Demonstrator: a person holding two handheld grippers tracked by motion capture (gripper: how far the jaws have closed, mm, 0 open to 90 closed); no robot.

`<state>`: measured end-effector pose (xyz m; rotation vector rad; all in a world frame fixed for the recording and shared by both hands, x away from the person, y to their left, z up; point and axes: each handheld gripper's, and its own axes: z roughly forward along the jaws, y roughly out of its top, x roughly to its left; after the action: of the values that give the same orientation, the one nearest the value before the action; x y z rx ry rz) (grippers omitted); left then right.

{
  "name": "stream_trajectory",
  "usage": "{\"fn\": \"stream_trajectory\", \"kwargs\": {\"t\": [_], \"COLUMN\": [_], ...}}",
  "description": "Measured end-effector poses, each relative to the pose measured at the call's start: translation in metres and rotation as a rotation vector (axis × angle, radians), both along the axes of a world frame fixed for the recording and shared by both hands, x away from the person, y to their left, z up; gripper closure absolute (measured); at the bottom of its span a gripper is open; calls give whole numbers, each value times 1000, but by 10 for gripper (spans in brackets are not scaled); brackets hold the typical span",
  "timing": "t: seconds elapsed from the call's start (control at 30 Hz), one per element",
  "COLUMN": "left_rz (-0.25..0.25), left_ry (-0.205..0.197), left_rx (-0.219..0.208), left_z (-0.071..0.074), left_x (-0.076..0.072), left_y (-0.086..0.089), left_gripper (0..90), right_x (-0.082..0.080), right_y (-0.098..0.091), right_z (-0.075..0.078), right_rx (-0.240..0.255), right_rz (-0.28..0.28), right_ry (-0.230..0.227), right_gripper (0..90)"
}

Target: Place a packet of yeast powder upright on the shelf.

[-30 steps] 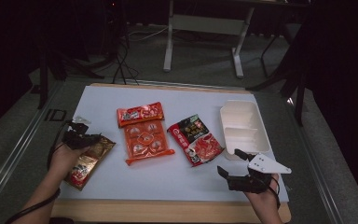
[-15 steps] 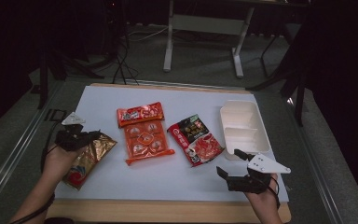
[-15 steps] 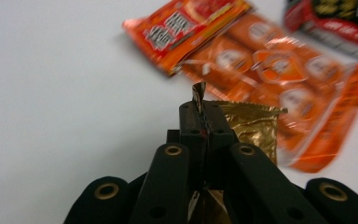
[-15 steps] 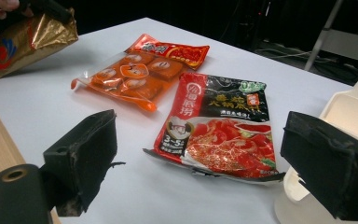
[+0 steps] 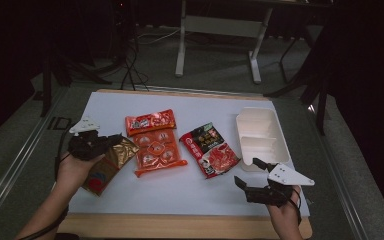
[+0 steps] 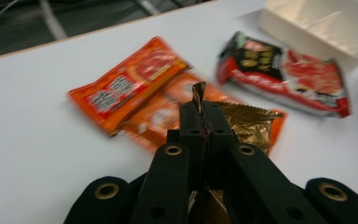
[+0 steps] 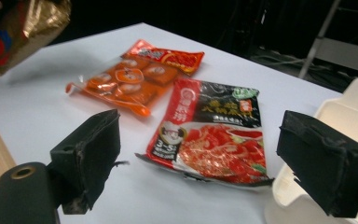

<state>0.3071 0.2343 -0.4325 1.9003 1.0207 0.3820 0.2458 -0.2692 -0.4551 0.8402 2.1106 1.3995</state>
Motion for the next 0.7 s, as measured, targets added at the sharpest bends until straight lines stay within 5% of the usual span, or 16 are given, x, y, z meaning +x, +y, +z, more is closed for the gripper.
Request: {"fn": "stream_trajectory", "kwargs": {"t": [0.3, 0.6, 0.7], "left_rz": [-119, -189, -194], "left_ry": [-55, -76, -89], "left_rx": [-147, -213, -234], "left_z": [6, 11, 12], "left_x": [3, 5, 6], "left_y": [-32, -58, -65], "left_gripper": [891, 890, 891], "right_x": [-2, -7, -7], "right_y": [2, 5, 7], "right_z": [5, 23, 26], "right_rx": [6, 89, 66], "right_rz": [-21, -11, -11], "right_ry": [37, 44, 32], "right_gripper": [116, 104, 104]}}
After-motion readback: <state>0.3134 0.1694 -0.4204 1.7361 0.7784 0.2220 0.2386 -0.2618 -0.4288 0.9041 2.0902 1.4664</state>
